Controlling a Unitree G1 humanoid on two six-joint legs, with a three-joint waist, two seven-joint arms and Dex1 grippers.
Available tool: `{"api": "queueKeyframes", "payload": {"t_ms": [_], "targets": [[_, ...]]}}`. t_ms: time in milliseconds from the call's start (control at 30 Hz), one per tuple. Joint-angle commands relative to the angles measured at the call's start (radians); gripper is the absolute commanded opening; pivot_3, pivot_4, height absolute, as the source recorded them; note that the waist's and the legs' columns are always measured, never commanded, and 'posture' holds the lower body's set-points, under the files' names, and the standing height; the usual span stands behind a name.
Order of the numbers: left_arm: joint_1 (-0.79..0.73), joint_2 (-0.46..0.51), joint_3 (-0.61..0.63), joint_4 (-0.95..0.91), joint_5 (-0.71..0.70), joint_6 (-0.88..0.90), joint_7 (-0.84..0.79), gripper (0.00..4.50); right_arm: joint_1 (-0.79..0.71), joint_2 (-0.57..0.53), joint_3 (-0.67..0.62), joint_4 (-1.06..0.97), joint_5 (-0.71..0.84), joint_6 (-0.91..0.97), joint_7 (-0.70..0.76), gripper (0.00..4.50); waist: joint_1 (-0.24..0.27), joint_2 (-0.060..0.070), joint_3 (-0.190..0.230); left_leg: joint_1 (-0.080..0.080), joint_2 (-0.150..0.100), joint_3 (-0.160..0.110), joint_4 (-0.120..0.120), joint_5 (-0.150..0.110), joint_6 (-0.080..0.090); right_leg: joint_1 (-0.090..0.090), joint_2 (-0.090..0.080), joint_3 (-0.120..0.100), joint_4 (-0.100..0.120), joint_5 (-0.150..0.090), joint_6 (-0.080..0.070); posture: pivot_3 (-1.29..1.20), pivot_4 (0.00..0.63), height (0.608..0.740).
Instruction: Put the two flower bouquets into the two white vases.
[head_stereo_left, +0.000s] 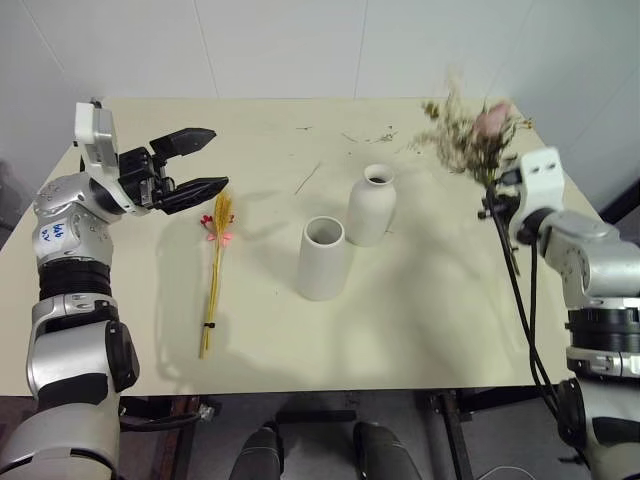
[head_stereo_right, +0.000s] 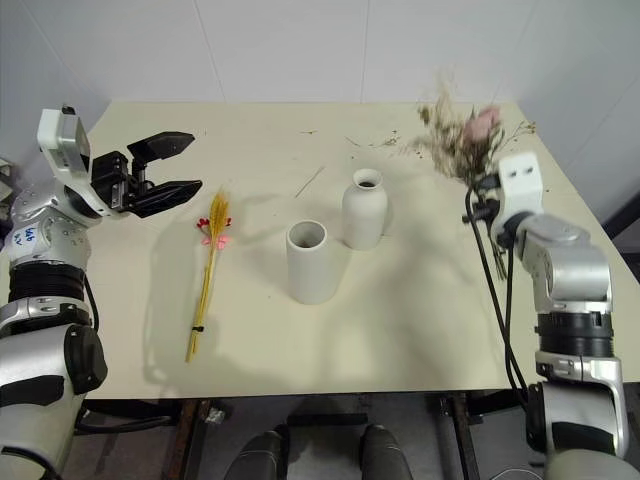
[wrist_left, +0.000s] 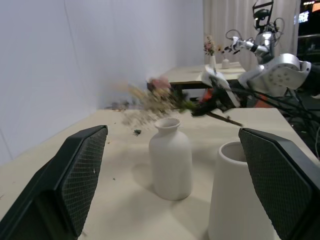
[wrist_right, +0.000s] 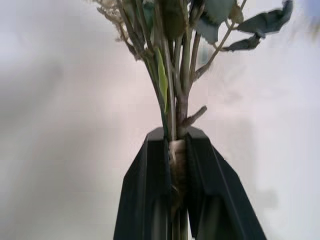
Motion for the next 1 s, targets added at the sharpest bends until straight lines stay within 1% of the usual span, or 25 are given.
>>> {"api": "queueKeyframes", "payload": {"t_ms": [33, 67, 133, 200, 333, 400, 500, 700, 1000], "targets": [[-0.035, -0.007, 0.003, 0.008, -0.002, -0.019, -0.004, 4.50, -0.108, 0.041, -0.058, 0.006, 0.018, -0.161, -0.030, 0.06, -0.001, 0.000, 0.000, 0.000, 0.000, 0.000, 0.000, 0.000, 0.000, 0.000, 0.000, 0.000, 0.000, 0.000, 0.000, 0.00, 0.150, 0.740], [-0.038, -0.010, 0.002, 0.010, -0.001, -0.020, -0.003, 4.50, -0.127, 0.059, -0.061, 0.017, 0.015, -0.214, -0.033, 0.06, -0.001, 0.000, 0.000, 0.000, 0.000, 0.000, -0.001, 0.000, 0.000, 0.000, 0.000, 0.000, 0.000, 0.000, 0.000, 0.00, 0.150, 0.740], [-0.038, -0.019, 0.001, 0.012, -0.001, -0.024, -0.004, 4.50, -0.168, 0.123, -0.065, 0.042, 0.025, -0.408, -0.013, 0.06, -0.001, 0.000, 0.000, 0.000, 0.000, 0.000, -0.001, 0.000, 0.000, 0.000, 0.000, 0.000, -0.001, 0.000, 0.000, 0.00, 0.150, 0.740], [-0.036, -0.024, 0.001, 0.007, -0.004, -0.023, -0.004, 4.50, -0.197, 0.172, -0.064, 0.079, 0.031, -0.556, 0.009, 0.06, -0.003, 0.000, 0.000, 0.000, 0.000, 0.000, -0.002, 0.000, 0.000, 0.000, 0.000, 0.000, -0.001, 0.000, 0.000, 0.00, 0.150, 0.740], [-0.025, -0.027, 0.003, -0.010, -0.009, -0.018, -0.002, 4.50, -0.241, 0.242, -0.023, 0.164, 0.018, -0.705, 0.046, 0.06, -0.003, 0.000, 0.000, 0.000, 0.000, 0.000, -0.004, 0.000, 0.000, 0.000, 0.000, 0.000, 0.002, 0.000, 0.001, 0.00, 0.150, 0.740], [-0.016, -0.025, 0.005, -0.022, -0.012, -0.013, 0.000, 4.50, -0.262, 0.290, -0.019, 0.194, 0.051, -0.784, 0.092, 0.06, -0.004, 0.000, 0.000, 0.000, 0.000, 0.000, -0.004, 0.000, 0.000, 0.000, 0.000, 0.000, 0.002, 0.000, 0.000, 0.00, 0.150, 0.740], [0.000, -0.020, 0.010, -0.041, -0.015, -0.007, 0.006, 4.50, -0.289, 0.350, -0.017, 0.246, 0.074, -0.833, 0.120, 0.06, -0.009, 0.000, 0.000, 0.000, 0.000, 0.000, -0.005, 0.000, 0.000, 0.000, 0.000, 0.000, 0.002, 0.000, 0.001, 0.00, 0.150, 0.740], [0.044, -0.011, 0.022, -0.104, -0.027, 0.016, 0.026, 4.50, -0.349, 0.433, -0.014, 0.354, 0.102, -0.891, 0.141, 0.06, -0.021, 0.000, 0.000, 0.001, 0.000, -0.001, -0.004, 0.000, 0.000, 0.000, 0.000, 0.000, 0.004, -0.001, 0.000, 0.00, 0.150, 0.740], [0.093, 0.005, 0.040, -0.176, -0.041, 0.054, 0.063, 4.50, -0.357, 0.497, 0.003, 0.442, 0.116, -0.929, 0.184, 0.06, -0.022, 0.001, 0.000, 0.001, 0.000, -0.001, -0.004, 0.001, -0.001, -0.002, 0.000, 0.000, 0.007, -0.001, -0.001, 0.00, 0.150, 0.740]]}}
